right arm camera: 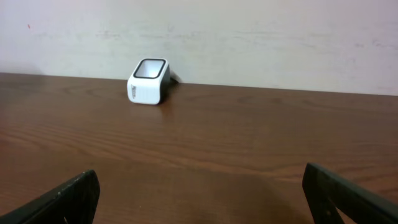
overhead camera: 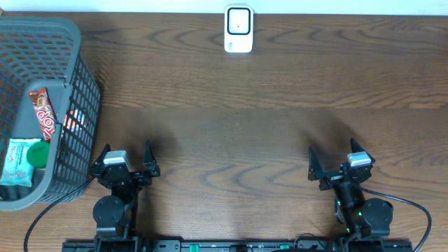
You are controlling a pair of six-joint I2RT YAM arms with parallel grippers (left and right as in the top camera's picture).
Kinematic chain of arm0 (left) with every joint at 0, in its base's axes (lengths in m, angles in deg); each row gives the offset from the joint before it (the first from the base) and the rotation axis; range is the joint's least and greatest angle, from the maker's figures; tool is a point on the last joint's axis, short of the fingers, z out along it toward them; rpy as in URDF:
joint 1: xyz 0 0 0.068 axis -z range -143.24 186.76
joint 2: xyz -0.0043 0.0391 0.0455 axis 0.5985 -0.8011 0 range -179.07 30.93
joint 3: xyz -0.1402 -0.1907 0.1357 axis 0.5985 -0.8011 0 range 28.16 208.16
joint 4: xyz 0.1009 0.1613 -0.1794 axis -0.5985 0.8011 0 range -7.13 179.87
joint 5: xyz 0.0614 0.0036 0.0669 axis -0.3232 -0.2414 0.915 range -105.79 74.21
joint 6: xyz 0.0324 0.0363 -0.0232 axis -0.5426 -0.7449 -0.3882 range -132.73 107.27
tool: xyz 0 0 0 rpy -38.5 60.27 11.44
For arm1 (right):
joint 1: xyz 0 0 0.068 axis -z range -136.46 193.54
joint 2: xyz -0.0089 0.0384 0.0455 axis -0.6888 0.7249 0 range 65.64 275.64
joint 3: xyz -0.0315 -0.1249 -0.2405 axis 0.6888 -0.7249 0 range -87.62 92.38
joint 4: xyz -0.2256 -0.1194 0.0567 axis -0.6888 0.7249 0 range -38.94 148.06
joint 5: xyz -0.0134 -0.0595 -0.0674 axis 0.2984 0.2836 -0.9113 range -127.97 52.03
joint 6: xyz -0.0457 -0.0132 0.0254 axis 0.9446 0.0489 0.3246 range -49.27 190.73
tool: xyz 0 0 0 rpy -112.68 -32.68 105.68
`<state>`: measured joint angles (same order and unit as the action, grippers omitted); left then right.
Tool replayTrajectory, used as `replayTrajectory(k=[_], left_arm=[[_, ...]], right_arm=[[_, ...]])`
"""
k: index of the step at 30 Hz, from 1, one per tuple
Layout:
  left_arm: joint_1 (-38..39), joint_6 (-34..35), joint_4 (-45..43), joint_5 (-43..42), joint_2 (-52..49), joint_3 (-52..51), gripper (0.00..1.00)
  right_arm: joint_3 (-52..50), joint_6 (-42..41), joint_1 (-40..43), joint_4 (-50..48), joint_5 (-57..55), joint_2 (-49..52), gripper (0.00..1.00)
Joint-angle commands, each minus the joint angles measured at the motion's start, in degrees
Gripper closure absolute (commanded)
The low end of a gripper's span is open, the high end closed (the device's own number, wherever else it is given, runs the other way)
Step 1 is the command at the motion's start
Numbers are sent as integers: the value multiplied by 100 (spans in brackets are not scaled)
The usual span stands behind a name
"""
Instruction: Scan the item barcode
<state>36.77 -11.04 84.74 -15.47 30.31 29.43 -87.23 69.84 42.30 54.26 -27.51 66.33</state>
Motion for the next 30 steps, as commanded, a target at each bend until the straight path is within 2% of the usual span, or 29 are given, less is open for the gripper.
replayTrajectory(k=[1,30], left_arm=[[-33,9,232,50,39,-105,2],[-31,-11,48,70,39,-105,2]], right_arm=[[-7,-76,-26,26,-33,-31,1],[-7,-79,-26,26,-33,-31,1]])
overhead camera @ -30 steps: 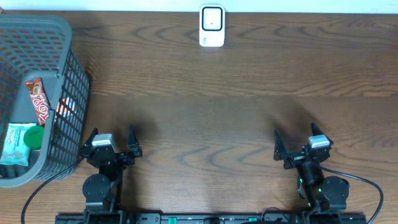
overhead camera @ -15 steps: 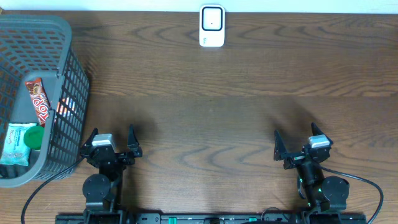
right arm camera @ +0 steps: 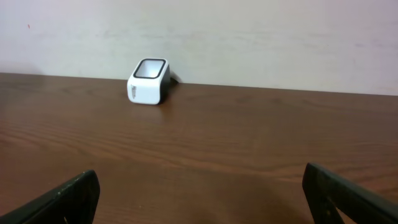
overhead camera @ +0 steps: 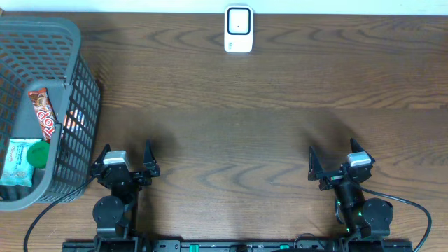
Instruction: Scan the item barcode
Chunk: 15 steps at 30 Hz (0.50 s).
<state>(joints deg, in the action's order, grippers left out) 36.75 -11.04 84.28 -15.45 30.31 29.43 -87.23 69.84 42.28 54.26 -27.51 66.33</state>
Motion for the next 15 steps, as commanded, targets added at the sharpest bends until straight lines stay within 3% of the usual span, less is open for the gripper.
replayTrajectory(k=[1,15], left_arm=[[-31,-13,116,70,39,-105,2],[-28,55,-319,-256,39,-92,2]], right_arm=[[-7,-76,-24,26,-33,-31,1],[-7,-79,-24,26,-33,-31,1]])
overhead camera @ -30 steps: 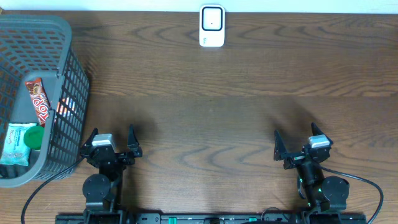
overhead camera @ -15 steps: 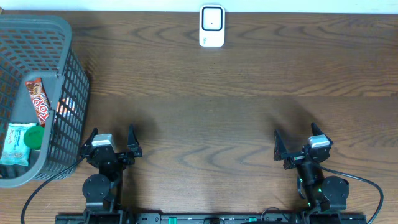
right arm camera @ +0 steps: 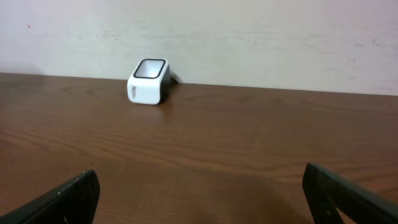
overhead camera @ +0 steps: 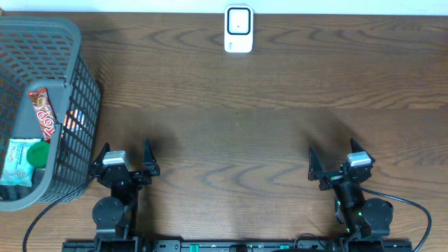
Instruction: Scan the item barcode
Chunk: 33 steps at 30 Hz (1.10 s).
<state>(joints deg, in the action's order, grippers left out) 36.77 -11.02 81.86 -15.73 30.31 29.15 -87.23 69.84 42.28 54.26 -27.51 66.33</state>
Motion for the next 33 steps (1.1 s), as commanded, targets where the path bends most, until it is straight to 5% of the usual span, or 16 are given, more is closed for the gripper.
replayTrajectory(k=[1,11,20,24,33], left_arm=[[-31,52,-55,-509,39,-46,2],[-31,57,140,-2052,-813,817,2],[-20,254,1364,-2837,-3751,3718,2],[-20,310,2697,-3248,-4994,5436,2],[-42,310,3829,-3652,-6240,6787,2]], right_arm=[[-7,-76,-24,28,-33,-31,1],[-7,-79,-24,26,-33,-31,1],[-7,-79,-24,26,-33,-31,1],[-7,-76,-24,28,-33,-31,1],[-7,-79,-24,26,-33,-31,1]])
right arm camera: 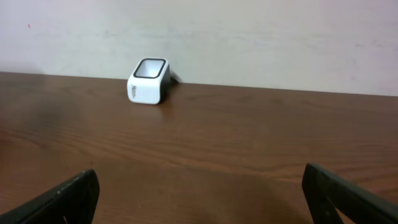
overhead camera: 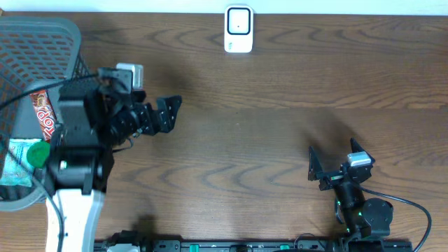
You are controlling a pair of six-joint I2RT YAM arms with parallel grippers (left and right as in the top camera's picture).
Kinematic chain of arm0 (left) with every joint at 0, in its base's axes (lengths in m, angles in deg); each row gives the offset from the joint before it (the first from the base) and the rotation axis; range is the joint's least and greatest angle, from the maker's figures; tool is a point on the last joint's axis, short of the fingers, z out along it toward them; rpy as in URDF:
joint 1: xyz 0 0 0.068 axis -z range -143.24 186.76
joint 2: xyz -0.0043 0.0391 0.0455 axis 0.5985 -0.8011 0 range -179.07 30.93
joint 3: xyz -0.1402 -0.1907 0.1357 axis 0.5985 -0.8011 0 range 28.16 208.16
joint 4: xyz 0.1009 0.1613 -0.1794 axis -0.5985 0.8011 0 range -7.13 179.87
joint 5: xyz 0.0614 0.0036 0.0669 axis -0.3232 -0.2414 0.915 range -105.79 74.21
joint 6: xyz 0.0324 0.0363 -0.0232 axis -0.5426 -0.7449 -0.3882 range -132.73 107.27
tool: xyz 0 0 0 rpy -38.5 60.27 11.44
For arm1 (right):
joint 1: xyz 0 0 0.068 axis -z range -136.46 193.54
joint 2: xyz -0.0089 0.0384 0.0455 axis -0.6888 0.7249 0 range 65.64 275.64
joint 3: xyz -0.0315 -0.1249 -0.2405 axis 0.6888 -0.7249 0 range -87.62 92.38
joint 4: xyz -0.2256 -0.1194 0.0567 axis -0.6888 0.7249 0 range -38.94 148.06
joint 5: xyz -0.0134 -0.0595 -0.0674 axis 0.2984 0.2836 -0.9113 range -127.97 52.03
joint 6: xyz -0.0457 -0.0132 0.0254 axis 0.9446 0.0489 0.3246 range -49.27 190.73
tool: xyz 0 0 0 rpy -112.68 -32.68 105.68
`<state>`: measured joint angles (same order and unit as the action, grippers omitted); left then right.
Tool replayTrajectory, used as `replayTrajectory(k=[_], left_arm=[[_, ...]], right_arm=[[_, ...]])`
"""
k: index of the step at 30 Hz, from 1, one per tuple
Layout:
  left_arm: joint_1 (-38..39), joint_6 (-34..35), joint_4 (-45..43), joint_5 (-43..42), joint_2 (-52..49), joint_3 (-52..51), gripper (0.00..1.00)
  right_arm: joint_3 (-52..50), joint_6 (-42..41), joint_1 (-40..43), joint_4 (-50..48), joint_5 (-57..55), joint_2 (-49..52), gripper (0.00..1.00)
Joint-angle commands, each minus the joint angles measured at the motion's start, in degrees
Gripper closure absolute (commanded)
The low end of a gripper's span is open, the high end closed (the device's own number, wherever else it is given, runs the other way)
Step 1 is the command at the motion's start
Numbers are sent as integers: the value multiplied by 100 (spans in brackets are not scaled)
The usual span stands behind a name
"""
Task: Scan the item barcode
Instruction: 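Move the left gripper over the basket toward the green-lidded jar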
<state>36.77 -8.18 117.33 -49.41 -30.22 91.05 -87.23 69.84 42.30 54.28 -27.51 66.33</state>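
Observation:
The white barcode scanner (overhead camera: 239, 29) stands at the table's far edge, also in the right wrist view as scanner (right arm camera: 148, 81) against the wall. A grey basket (overhead camera: 42, 28) at the left holds a red candy bar (overhead camera: 43, 116), a teal packet (overhead camera: 15, 162) and a green round item (overhead camera: 38, 154). My left arm is raised beside the basket, and its gripper (overhead camera: 168, 112) points right over the table; only one dark finger shows. My right gripper (overhead camera: 334, 162) rests open and empty near the front edge, its fingertips (right arm camera: 68, 199) wide apart.
Brown wooden table (overhead camera: 280, 105) with a pale wall (right arm camera: 249, 37) behind the scanner. The left arm's links partly cover the basket's right wall and the items inside it.
My left arm has left its rest spot at the front edge and now stands raised next to the basket's right side. The right arm, scanner and basket items have not moved.
At all three earlier moments both arms rested at the front edge with open, empty grippers, and the items lay in the basket. Now the left arm is up beside the basket while the right arm stays put.

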Motion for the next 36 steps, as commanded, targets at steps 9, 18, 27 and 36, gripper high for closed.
replayTrajectory(k=[9,18,27,36], left_arm=[[-1047,118,2380,1191,-1196,4291,2],[-3530,1436,4264,2728,-2391,6336,2],[-4597,1464,5272,3504,-3547,6035,2],[-4592,1462,4597,3587,-3679,4557,2]], right_arm=[[-7,-79,-26,24,-33,-31,1],[-7,-79,-26,24,-33,-31,1],[-7,-76,-26,24,-33,-31,1],[-7,-76,-26,24,-33,-31,1]])
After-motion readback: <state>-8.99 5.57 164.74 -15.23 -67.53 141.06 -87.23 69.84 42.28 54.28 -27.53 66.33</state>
